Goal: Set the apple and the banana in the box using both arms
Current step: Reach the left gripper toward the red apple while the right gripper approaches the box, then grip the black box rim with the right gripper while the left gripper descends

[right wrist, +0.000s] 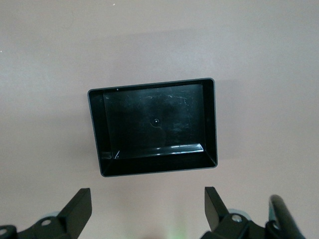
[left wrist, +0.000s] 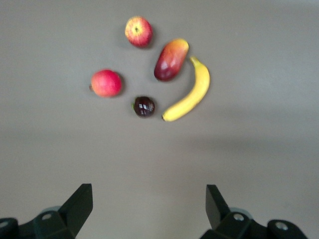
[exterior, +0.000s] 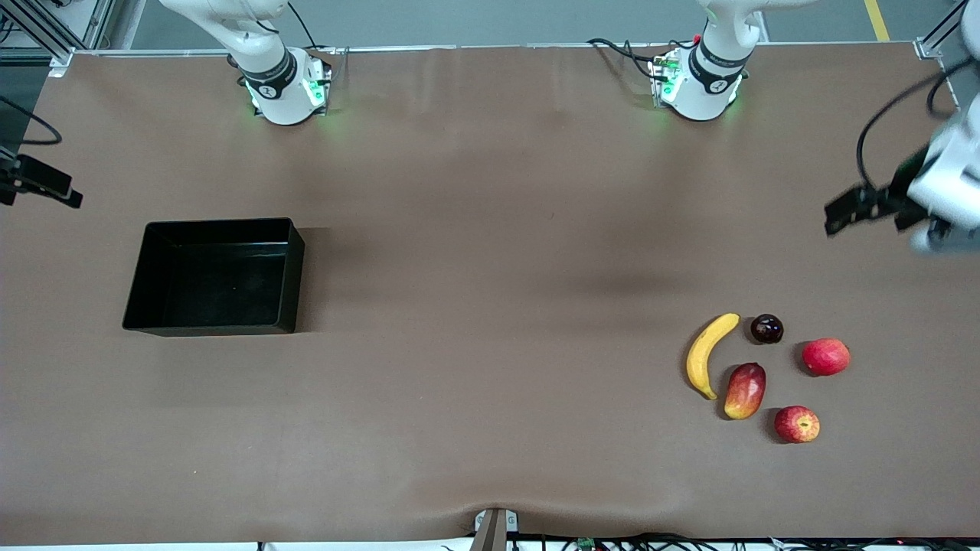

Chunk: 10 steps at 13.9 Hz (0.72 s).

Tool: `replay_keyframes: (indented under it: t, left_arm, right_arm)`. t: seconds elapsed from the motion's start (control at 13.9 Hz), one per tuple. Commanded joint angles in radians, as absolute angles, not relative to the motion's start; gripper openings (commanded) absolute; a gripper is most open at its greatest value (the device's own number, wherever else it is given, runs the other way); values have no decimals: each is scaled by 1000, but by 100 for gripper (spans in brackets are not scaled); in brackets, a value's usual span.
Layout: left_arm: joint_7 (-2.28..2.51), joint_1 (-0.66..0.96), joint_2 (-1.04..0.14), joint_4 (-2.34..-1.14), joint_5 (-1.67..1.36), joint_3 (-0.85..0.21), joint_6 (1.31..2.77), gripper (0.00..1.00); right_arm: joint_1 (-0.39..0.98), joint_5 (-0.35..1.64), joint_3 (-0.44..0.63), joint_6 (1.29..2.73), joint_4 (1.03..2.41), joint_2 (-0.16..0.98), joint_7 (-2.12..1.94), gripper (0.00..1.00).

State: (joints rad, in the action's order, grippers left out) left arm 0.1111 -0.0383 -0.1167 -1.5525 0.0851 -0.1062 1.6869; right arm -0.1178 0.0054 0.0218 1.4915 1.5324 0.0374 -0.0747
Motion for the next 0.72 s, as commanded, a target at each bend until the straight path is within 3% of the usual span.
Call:
replay_keyframes:
  t: [0.0, 0.65]
  left_arm:
    - [53, -41, -233, -1502, 139, -110, 1793, 100]
    - [-148, -101, -566, -1461, 172, -91, 2272, 100]
  right_arm:
    - [-135, 9, 11, 1496, 1508, 113, -77, 100]
    - [-140, -3, 12, 1503, 1477, 167, -78, 100]
